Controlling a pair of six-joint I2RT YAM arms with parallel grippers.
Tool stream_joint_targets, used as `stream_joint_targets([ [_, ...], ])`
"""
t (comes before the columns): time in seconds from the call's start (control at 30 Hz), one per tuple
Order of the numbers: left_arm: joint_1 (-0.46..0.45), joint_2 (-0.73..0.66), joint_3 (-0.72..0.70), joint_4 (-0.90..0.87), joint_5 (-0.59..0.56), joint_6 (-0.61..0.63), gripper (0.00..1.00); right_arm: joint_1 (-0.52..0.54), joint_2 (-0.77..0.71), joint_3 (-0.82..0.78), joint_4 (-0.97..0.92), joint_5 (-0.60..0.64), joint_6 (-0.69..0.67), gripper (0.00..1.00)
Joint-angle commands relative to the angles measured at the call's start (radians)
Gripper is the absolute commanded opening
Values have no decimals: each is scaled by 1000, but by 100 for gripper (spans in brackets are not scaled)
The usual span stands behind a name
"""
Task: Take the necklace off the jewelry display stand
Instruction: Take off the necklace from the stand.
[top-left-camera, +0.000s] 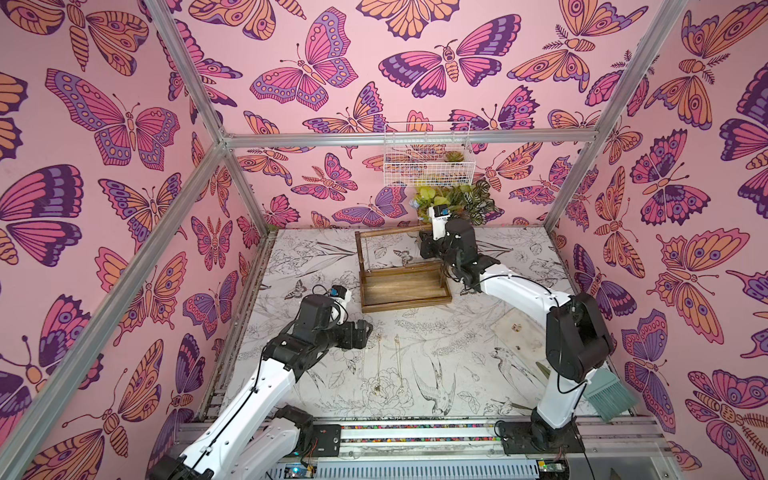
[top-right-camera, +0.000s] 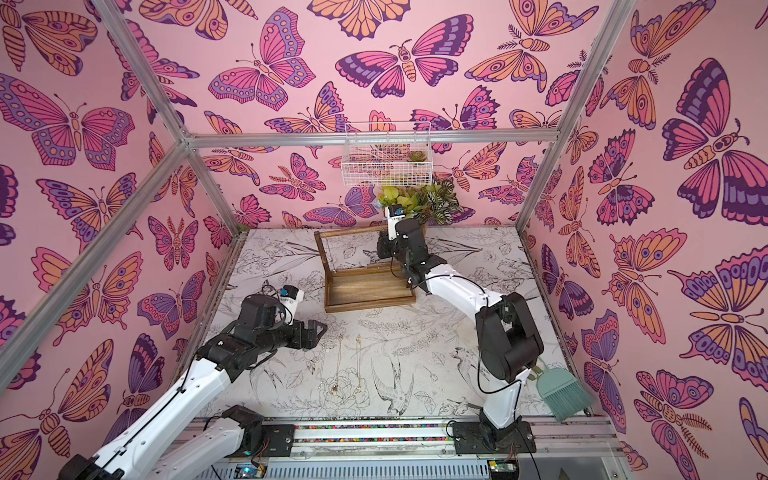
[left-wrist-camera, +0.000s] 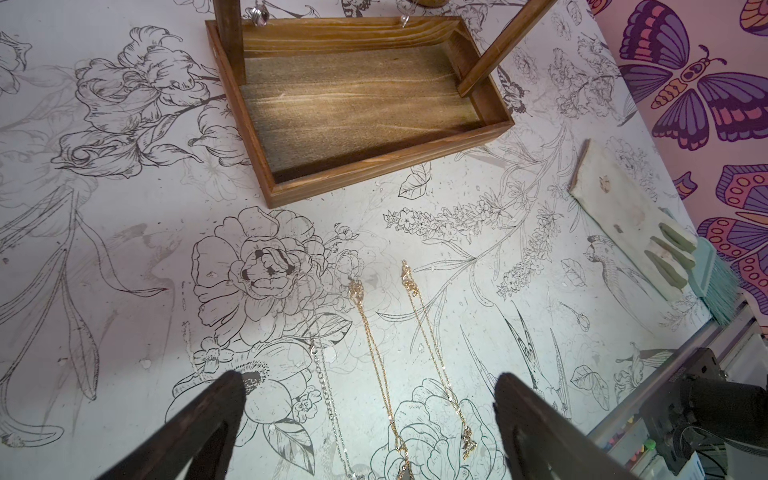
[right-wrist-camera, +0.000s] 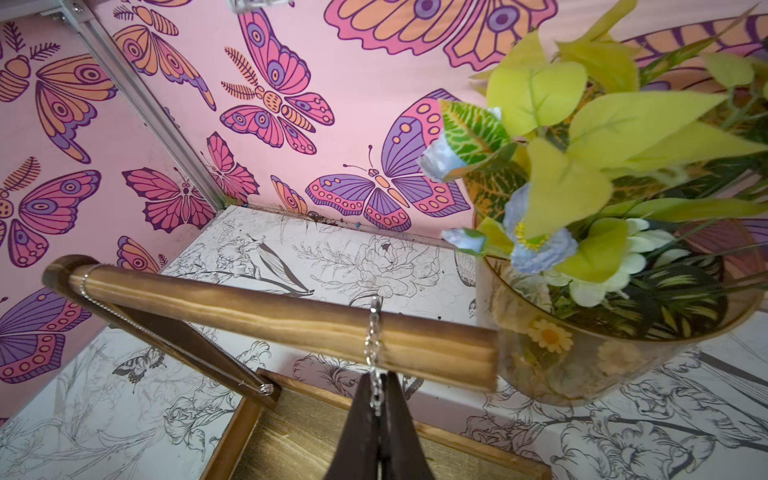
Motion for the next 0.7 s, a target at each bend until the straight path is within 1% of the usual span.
stream_joint_targets([
  [0.0, 4, 11, 14, 27, 25, -2, 96, -23, -44, -2, -21, -2, -23, 0],
  [0.37, -11, -11, 12, 46, 19, 22, 98, -70, -81, -12, -57, -15, -34, 0],
  [0.67, -68, -15, 23, 51, -28, 26, 98, -101, -101, -7, -79, -18, -41, 0],
])
